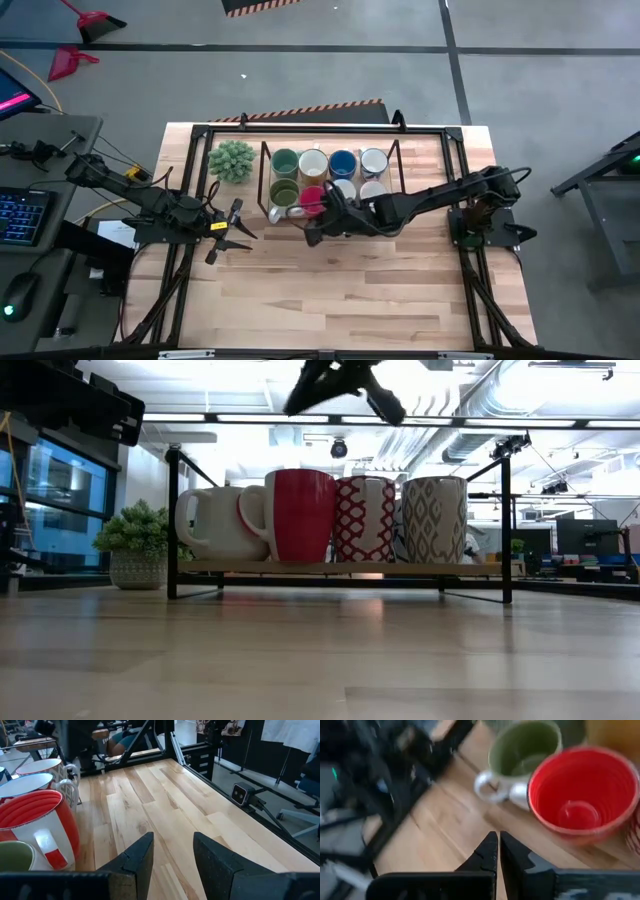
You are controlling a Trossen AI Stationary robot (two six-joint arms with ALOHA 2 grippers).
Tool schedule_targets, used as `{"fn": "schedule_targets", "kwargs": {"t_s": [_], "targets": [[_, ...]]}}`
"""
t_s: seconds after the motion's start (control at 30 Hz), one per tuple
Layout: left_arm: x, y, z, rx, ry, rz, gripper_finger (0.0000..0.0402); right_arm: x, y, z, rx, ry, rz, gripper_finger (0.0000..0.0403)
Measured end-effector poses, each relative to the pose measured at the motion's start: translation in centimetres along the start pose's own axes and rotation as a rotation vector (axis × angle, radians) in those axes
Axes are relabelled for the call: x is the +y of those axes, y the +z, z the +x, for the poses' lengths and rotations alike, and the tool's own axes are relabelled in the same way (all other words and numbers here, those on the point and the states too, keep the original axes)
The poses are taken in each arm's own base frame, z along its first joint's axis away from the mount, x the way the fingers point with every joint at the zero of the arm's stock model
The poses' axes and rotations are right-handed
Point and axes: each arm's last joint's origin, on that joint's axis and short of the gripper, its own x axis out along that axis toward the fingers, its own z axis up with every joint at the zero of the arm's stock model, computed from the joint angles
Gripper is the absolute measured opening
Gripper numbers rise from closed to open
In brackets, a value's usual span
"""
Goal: Place coffee mugs
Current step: Adjust the mugs on the shelf
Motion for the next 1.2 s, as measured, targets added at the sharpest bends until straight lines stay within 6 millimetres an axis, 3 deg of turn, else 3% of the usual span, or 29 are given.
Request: {"fn": "schedule_targets", "kwargs": {"t_s": [0.13, 0.27, 0.57, 0.67, 0.73, 0.97, 1.2], "targets": [[0.0, 0.0, 0.0, 0.0, 0.0, 0.0, 0.0129, 1.5, -0.4, 1.0, -0.089, 0.105, -0.006, 0.0], [0.0, 0.0, 0.0, 0.0, 0.0, 0.0, 0.0129, 3.3, -0.4, 1.7, -0.093, 0.11, -0.132, 0.0], [0.0, 0.0, 0.0, 0.0, 0.0, 0.0, 0.0129, 7.4, 5.1, -1.7, -0.02, -0.044, -0.456, 0.0], [0.0, 0.0, 0.0, 0.0, 0.0, 0.0, 0.0129, 7.1, 6.4, -2.1, 0.055, -0.119, -0.484, 0.0], [0.0, 0.0, 0.0, 0.0, 0.0, 0.0, 0.0129, 6.0, 6.6, -1.1, 0.115, -0.156, -0.465, 0.0], [0.0, 0.0, 0.0, 0.0, 0.0, 0.0, 0.0129, 2.3, 5.1, 3.2, 0.293, -0.246, -0.399, 0.0], [0.0, 0.0, 0.0, 0.0, -0.001, -0.011, 0.0129, 1.3, 3.4, 4.9, 0.326, -0.25, -0.504, 0.0]]}}
